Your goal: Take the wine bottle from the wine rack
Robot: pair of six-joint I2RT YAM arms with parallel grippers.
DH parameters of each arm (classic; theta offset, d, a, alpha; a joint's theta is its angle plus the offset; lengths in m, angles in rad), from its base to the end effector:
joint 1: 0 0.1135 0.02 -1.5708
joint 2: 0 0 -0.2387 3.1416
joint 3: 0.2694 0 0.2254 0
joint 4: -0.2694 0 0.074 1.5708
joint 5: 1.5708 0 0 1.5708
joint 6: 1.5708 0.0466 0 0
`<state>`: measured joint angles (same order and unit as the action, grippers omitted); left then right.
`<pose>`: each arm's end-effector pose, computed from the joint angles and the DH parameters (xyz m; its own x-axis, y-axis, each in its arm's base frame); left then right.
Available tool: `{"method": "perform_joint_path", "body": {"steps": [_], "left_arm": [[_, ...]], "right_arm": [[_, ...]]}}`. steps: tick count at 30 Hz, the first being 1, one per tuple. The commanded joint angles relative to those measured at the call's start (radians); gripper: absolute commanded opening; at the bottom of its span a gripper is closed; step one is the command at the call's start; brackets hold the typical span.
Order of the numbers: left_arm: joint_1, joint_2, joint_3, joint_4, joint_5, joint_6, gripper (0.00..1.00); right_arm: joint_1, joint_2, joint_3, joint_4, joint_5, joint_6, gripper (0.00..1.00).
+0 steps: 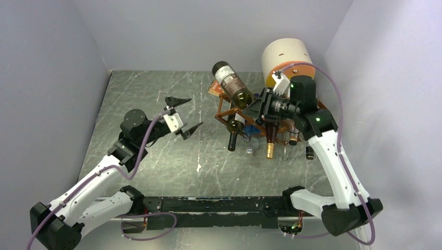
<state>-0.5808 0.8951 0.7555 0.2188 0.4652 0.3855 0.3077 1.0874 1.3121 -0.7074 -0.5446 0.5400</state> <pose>0.1637 -0.1324 0.3381 0.3863 0.1485 -0.9104 0.7760 0.4813 0.4077 0.1912 0.0861 0.3789 -0.7375 0.2271 -0.6361 -0.3698 0.6522 0.6617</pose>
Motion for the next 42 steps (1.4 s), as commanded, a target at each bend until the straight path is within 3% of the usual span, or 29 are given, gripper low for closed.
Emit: {"method": "perform_joint_path", "body": {"steps": [1, 7, 16, 26, 38, 42], "left_arm": [[-0.039, -0.032, -0.015, 0.000, -0.067, 0.286, 0.94], [-0.068, -0.050, -0.041, -0.038, -0.099, 0.403, 0.94], [-0.105, -0.016, -0.045, -0.216, -0.008, 0.577, 0.94], [-0.129, 0.082, 0.004, -0.293, -0.061, 0.548, 0.94], [-0.251, 0.144, -0.003, -0.262, -0.366, 0.568, 0.94], [-0.281, 0.144, -0.007, -0.238, -0.407, 0.566, 0.94]], "right_arm": [[0.039, 0.061, 0.085, 0.013, -0.135, -0.051, 0.00], [0.195, 0.178, 0.139, -0.040, -0.082, -0.030, 0.00], [0.351, 0.305, 0.190, -0.062, -0.054, -0.002, 0.00], [0.440, 0.372, 0.237, -0.147, -0.015, -0.032, 0.00], [0.464, 0.402, 0.278, -0.210, 0.038, -0.042, 0.00], [0.468, 0.399, 0.265, -0.205, 0.034, -0.040, 0.00]]}}
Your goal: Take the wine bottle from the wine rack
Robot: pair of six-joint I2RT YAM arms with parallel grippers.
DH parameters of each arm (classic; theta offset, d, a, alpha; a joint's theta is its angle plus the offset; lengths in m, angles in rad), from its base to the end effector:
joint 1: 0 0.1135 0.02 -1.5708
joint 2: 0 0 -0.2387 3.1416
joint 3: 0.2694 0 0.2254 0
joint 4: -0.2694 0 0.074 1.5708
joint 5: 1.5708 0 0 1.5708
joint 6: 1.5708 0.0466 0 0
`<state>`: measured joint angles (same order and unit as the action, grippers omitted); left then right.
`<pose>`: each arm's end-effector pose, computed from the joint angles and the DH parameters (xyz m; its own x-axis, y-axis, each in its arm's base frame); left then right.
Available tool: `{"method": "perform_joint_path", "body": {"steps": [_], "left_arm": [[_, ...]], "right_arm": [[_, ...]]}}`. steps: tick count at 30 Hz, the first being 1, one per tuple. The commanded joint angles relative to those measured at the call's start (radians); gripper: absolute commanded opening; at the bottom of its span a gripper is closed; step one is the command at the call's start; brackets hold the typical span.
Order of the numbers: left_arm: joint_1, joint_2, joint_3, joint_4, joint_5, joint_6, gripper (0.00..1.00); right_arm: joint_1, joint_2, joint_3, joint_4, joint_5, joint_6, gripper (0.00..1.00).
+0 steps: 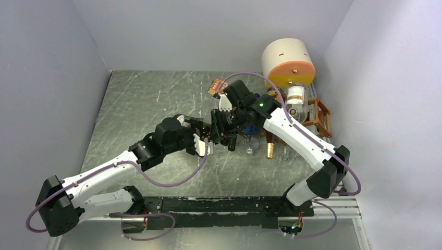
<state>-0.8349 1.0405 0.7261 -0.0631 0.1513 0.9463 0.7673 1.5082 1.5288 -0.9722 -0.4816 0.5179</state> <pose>0.1532 -0.1797 0.2650 0.5261 0.6138 -0.5886 0.6841 0.1056 0.7217 0.1923 0.2154 0.3223 -0.9097 -0.2677 -0.3175 -0.4125 0.6720 0.6151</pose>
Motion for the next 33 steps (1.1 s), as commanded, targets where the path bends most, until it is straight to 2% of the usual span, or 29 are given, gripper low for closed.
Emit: {"method": "perform_joint_path", "body": {"steps": [1, 2, 3, 5, 8, 11, 13, 18, 22, 25, 29, 33], "left_arm": [[-0.031, -0.004, 0.020, 0.052, -0.098, 0.002, 0.94], [-0.033, -0.007, 0.019, 0.061, -0.104, 0.000, 0.98], [-0.033, -0.009, 0.019, 0.063, -0.108, 0.000, 0.94], [-0.035, -0.005, 0.022, 0.074, -0.137, -0.004, 0.73], [-0.035, -0.004, 0.028, 0.076, -0.147, -0.005, 0.50], [-0.035, -0.005, 0.041, 0.072, -0.149, -0.019, 0.24], [-0.035, -0.008, 0.042, 0.083, -0.153, -0.032, 0.10], [-0.035, -0.018, 0.041, 0.099, -0.145, -0.066, 0.07], [-0.033, -0.006, 0.063, 0.094, -0.151, -0.100, 0.07], [-0.032, -0.005, 0.080, 0.092, -0.157, -0.133, 0.07], [-0.020, -0.009, 0.091, 0.100, -0.147, -0.178, 0.07], [0.019, -0.008, 0.117, 0.119, -0.137, -0.255, 0.07]], "right_arm": [[0.008, -0.022, 0.046, 0.062, -0.032, -0.018, 0.00], [0.010, -0.022, 0.042, 0.063, -0.035, -0.018, 0.00], [0.010, -0.022, 0.039, 0.065, -0.037, -0.020, 0.00], [0.010, -0.024, 0.036, 0.067, -0.036, -0.022, 0.00], [0.012, -0.023, 0.044, 0.064, -0.040, -0.030, 0.05], [0.012, -0.026, 0.059, 0.051, -0.014, -0.042, 0.18], [0.012, -0.039, 0.056, 0.054, 0.017, -0.045, 0.32], [0.011, -0.086, 0.055, 0.078, 0.080, -0.038, 0.65], [0.008, -0.105, 0.133, 0.045, 0.158, -0.054, 0.83], [-0.004, -0.106, 0.270, -0.019, 0.255, -0.074, 0.92], [-0.018, -0.145, 0.423, -0.068, 0.421, -0.078, 0.99], [-0.019, -0.288, 0.386, -0.005, 0.572, -0.069, 1.00]]}}
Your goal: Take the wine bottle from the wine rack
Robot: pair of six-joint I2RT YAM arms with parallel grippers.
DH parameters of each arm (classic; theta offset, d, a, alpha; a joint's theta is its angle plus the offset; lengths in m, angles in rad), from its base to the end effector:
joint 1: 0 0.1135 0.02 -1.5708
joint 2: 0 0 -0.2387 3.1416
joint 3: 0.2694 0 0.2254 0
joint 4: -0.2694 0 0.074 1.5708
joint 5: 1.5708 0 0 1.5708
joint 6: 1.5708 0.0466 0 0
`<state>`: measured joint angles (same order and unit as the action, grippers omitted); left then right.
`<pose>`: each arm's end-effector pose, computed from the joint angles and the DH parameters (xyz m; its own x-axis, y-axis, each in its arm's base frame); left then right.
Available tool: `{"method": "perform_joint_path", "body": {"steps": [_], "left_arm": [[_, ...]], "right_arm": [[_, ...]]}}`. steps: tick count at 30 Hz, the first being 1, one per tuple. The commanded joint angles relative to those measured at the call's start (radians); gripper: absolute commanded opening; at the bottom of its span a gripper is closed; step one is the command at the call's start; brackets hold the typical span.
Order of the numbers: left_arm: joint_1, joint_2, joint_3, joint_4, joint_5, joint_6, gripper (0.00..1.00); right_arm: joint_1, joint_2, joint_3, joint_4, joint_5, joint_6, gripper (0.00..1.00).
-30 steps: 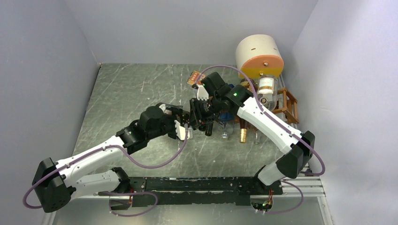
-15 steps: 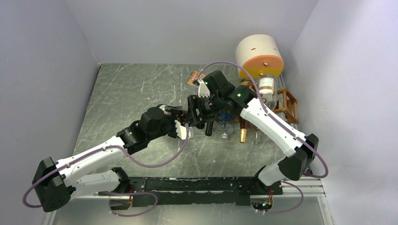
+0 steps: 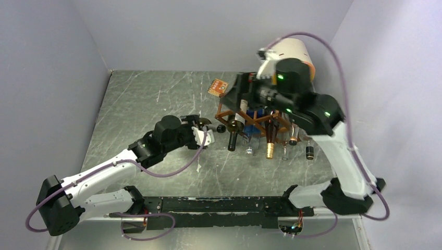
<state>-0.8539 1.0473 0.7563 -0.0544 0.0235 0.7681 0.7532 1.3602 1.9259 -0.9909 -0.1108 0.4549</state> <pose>0.1565 -0.1813 0.2745 0.3737 0.6284 -0.6823 0.7070 0.2831 0.6480 0.1650 0.1617 0.4644 -0.6013 0.0348 -0.7983 -0.5444 0.7134 0.4412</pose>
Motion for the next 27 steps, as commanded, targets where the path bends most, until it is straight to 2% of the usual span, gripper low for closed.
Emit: {"method": "perform_joint_path", "body": {"steps": [1, 5, 9, 13, 18, 22, 27], "left_arm": [[0.055, -0.017, 0.090, 0.118, 0.002, -0.103, 0.07], [0.162, -0.033, 0.092, 0.195, 0.035, -0.229, 0.07], [0.285, -0.039, 0.088, 0.274, 0.033, -0.355, 0.07], [0.376, -0.048, 0.058, 0.371, -0.054, -0.456, 0.07], [0.455, -0.072, -0.019, 0.512, -0.235, -0.528, 0.07], [0.518, -0.058, -0.038, 0.553, -0.355, -0.601, 0.07], [0.625, -0.014, -0.036, 0.551, -0.368, -0.692, 0.07]], "right_arm": [[-0.005, -0.181, -0.064, 0.043, 0.236, -0.005, 1.00], [-0.003, -0.330, -0.218, 0.126, 0.315, 0.006, 1.00], [-0.005, -0.405, -0.275, 0.121, 0.373, 0.014, 1.00], [-0.004, -0.432, -0.301, 0.104, 0.402, 0.014, 1.00], [-0.005, -0.437, -0.332, 0.100, 0.410, 0.007, 1.00], [-0.004, -0.438, -0.354, 0.109, 0.407, 0.003, 1.00], [-0.003, -0.438, -0.359, 0.107, 0.411, -0.010, 1.00]]}}
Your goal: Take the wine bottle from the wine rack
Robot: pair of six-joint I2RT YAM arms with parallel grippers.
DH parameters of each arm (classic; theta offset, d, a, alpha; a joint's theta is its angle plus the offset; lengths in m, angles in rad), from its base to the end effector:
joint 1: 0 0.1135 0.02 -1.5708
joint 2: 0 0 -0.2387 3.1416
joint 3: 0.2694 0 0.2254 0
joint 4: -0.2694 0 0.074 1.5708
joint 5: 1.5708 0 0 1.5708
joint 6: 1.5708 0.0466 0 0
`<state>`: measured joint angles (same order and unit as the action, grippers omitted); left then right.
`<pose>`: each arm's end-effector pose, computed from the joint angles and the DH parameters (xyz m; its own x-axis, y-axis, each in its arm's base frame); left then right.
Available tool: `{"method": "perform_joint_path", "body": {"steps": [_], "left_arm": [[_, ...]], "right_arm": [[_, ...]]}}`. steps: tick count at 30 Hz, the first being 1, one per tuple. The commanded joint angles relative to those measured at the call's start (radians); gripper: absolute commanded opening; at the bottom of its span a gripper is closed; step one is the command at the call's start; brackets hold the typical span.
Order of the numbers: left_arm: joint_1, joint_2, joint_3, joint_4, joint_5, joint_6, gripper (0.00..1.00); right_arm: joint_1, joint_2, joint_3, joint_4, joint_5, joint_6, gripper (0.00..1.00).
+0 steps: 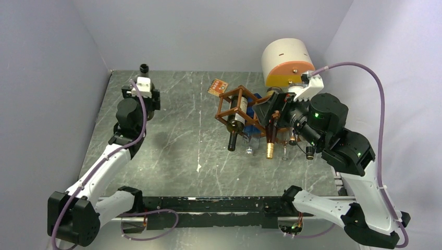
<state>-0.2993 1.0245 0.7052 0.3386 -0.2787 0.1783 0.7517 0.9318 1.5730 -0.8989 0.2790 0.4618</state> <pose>0.2330 -0.0585 0.3085 0.0218 0.1717 -0.9849 0.0171 0.9849 0.1721 0.1043 0.0799 0.4529 -0.3725 0.2381 -0.8970 -0.3306 0.8691 0.3680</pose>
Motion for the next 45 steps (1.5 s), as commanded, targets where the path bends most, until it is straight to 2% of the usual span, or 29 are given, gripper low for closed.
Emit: {"method": "perform_joint_path", "body": {"steps": [1, 5, 8, 12, 14, 17, 22, 24, 28, 33, 41, 45], "left_arm": [[0.097, 0.011, 0.011, 0.163, -0.060, -0.119, 0.07], [0.233, 0.025, -0.022, 0.223, -0.024, -0.177, 0.07], [0.322, 0.067, -0.010, 0.229, -0.011, -0.163, 0.07], [0.433, 0.127, -0.026, 0.277, -0.079, -0.141, 0.07], [0.493, 0.150, -0.042, 0.311, -0.060, -0.159, 0.07], [0.533, 0.193, -0.046, 0.344, -0.008, -0.170, 0.07], [0.599, 0.262, -0.031, 0.339, -0.020, -0.197, 0.07], [0.633, 0.291, -0.029, 0.365, 0.027, -0.201, 0.07], [0.653, 0.346, 0.013, 0.342, 0.129, -0.199, 0.07], [0.659, 0.414, 0.040, 0.400, 0.255, -0.151, 0.07], [0.656, 0.626, 0.252, 0.449, 0.370, -0.209, 0.07], [0.655, 0.749, 0.320, 0.612, 0.452, -0.220, 0.07]], "right_arm": [[-0.003, -0.011, -0.003, 0.013, 0.024, -0.022, 1.00], [-0.002, -0.028, -0.009, 0.015, 0.034, -0.025, 1.00], [-0.002, -0.039, -0.021, 0.026, 0.027, -0.033, 1.00], [-0.002, -0.030, 0.013, -0.005, 0.046, -0.051, 1.00], [-0.003, -0.029, 0.035, -0.021, 0.054, -0.060, 1.00], [-0.002, -0.038, 0.037, -0.019, 0.052, -0.067, 1.00], [-0.003, -0.048, 0.013, -0.014, 0.051, -0.069, 1.00], [-0.003, -0.046, 0.008, -0.012, 0.047, -0.066, 1.00], [-0.002, -0.043, 0.005, -0.015, 0.040, -0.061, 1.00], [-0.003, -0.038, 0.025, -0.039, 0.056, -0.055, 1.00], [-0.002, -0.070, -0.008, -0.017, 0.027, -0.012, 1.00], [-0.002, -0.079, -0.016, -0.033, 0.028, 0.002, 1.00]]}}
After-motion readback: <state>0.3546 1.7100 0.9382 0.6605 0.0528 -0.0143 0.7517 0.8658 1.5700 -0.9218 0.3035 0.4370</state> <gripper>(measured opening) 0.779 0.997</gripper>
